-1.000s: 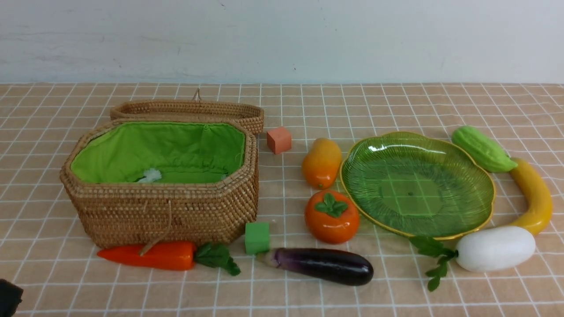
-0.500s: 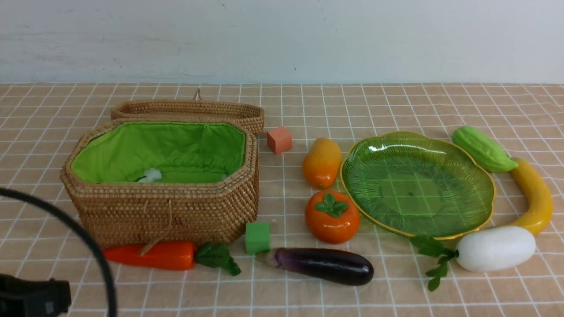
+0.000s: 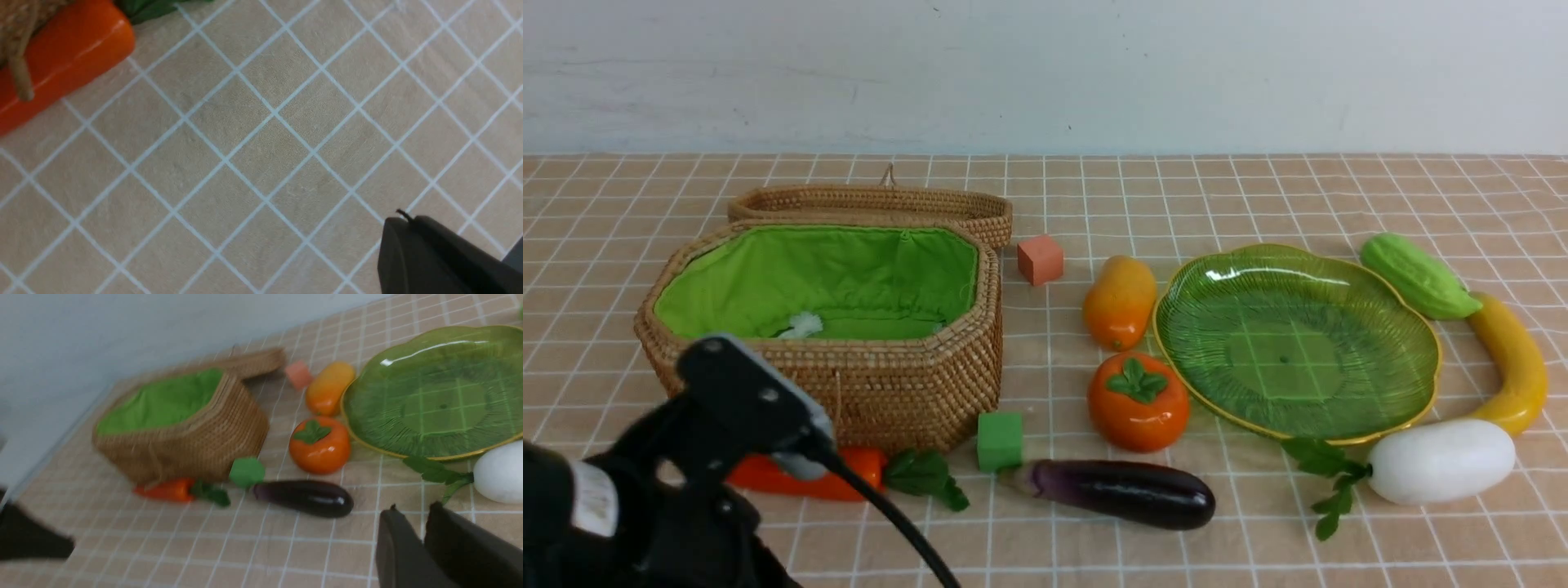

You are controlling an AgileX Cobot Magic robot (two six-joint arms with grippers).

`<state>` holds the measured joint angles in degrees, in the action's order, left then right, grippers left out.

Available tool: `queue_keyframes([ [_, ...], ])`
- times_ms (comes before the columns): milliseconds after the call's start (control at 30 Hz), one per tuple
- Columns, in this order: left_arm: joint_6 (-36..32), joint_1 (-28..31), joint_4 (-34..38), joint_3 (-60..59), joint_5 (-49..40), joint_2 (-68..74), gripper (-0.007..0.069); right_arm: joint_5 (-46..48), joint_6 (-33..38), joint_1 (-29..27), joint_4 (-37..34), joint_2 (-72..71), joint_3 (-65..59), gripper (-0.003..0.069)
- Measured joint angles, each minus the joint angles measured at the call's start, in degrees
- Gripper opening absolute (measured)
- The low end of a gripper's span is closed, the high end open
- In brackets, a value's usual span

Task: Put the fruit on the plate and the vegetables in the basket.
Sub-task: Use the left arm to grab a carrot and put it into the left basket

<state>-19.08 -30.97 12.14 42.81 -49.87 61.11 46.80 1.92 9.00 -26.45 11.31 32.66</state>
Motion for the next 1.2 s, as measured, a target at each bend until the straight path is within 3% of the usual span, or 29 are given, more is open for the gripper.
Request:
queue_keyframes([
  [167,-6.04,-0.89,-3.78,0.00,5.35,7.03,-0.0013,12.93,6.77,1.29,0.83,5.78,14.69,0.0102],
  [333,-15.45,-0.83,-7.42,0.00,13.31,10.38,-0.0013,15.00,9.57,1.29,1.25,5.93,17.33,0.0102],
  [400,-20.56,-0.83,-12.14,0.00,17.94,11.44,-0.0010,15.90,9.99,1.29,1.83,5.93,17.28,0.0102],
  [533,-23.07,-0.83,-18.52,0.00,19.84,13.96,0.0048,16.81,10.05,1.29,2.09,5.93,17.28,0.0105],
  [667,-23.12,-0.83,-23.22,0.00,20.44,16.66,0.0179,17.05,10.11,1.29,2.09,5.93,17.28,0.0106],
  [700,-23.12,-0.83,-26.71,0.00,21.33,18.31,0.0278,17.05,10.16,1.29,2.09,5.93,17.28,0.0108],
  [733,-23.06,-0.83,-28.70,0.00,21.83,19.11,0.0326,17.05,10.16,1.29,2.09,5.93,17.28,0.0108],
  [867,-21.20,-0.83,-32.66,0.02,23.49,22.04,0.0454,17.05,10.16,1.29,2.09,5.93,17.28,0.0111],
  [933,-18.70,-0.83,-35.46,0.02,24.51,23.68,0.0494,17.05,10.16,1.29,2.09,5.93,17.28,0.0112],
  [1200,-8.16,-0.83,-45.94,0.37,28.07,26.70,0.0513,17.05,10.16,1.29,2.04,5.93,16.97,0.0114],
])
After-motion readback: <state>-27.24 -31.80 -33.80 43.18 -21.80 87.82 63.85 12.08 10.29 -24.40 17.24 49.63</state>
